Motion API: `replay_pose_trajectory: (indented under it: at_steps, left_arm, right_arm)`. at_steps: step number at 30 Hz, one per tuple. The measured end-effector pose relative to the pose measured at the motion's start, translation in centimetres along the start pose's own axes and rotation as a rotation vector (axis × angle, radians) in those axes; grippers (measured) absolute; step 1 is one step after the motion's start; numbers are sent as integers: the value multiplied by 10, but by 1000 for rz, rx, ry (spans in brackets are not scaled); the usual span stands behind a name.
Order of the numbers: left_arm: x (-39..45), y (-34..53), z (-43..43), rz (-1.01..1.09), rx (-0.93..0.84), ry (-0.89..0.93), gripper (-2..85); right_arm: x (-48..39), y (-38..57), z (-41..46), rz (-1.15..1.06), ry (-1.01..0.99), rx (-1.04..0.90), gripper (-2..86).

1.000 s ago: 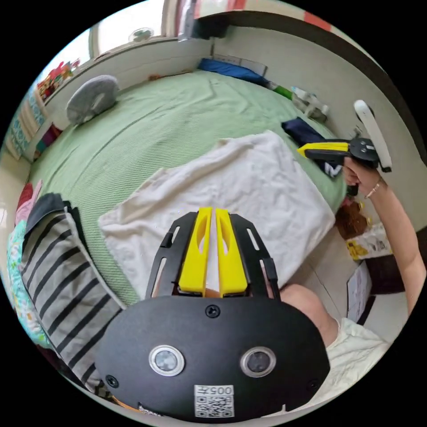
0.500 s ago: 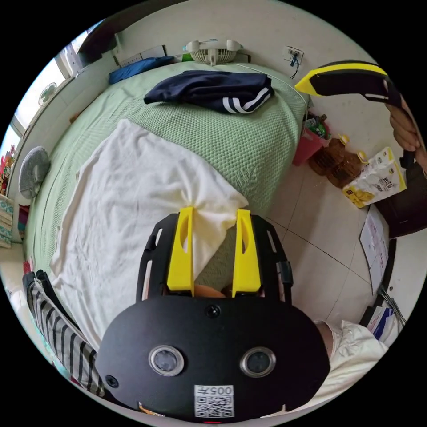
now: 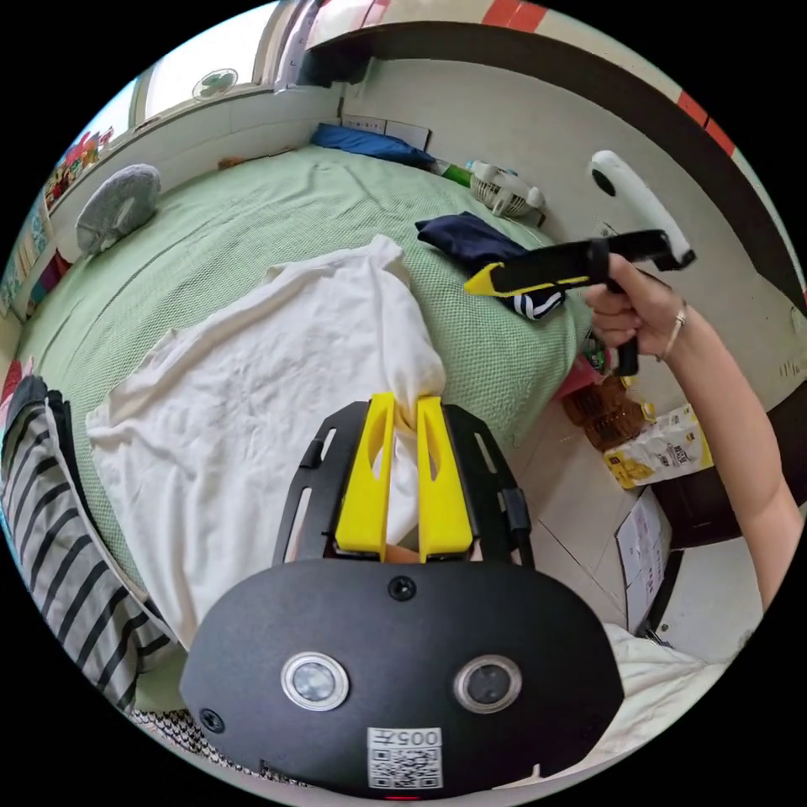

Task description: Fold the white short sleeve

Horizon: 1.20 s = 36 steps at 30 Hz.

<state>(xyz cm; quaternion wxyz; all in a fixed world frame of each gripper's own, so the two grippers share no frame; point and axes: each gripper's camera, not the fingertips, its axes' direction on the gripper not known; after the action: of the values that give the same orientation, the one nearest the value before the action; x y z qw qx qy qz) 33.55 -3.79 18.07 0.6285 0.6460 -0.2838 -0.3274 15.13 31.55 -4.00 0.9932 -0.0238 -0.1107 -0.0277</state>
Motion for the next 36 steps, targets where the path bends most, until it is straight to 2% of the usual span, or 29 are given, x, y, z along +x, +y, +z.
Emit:
replay_pose_trajectory:
  at_steps: [10, 12, 15, 21, 27, 36]
  left_arm:
    - [-6, 37, -1, 63, 18, 28, 58]
    - [-5, 40, -2, 79, 24, 39, 58]
    - [-8, 49, -6, 71, 36, 61, 58]
    - [-10, 70, -17, 49, 62, 91, 58]
    - [-4, 91, -51, 58, 113, 95, 57]
    - [-34, 154, -130, -46, 234, 44, 58]
  right_arm:
    - [32, -99, 37, 220, -199, -78, 172]
    - [31, -107, 44, 228, -151, -112, 170]
    - [31, -113, 53, 249, -41, -132, 142]
    - [31, -107, 50, 350, -111, -26, 47]
    - [-34, -107, 22, 222, -3, 72, 22]
    - [-207, -114, 11, -46, 142, 139, 8]
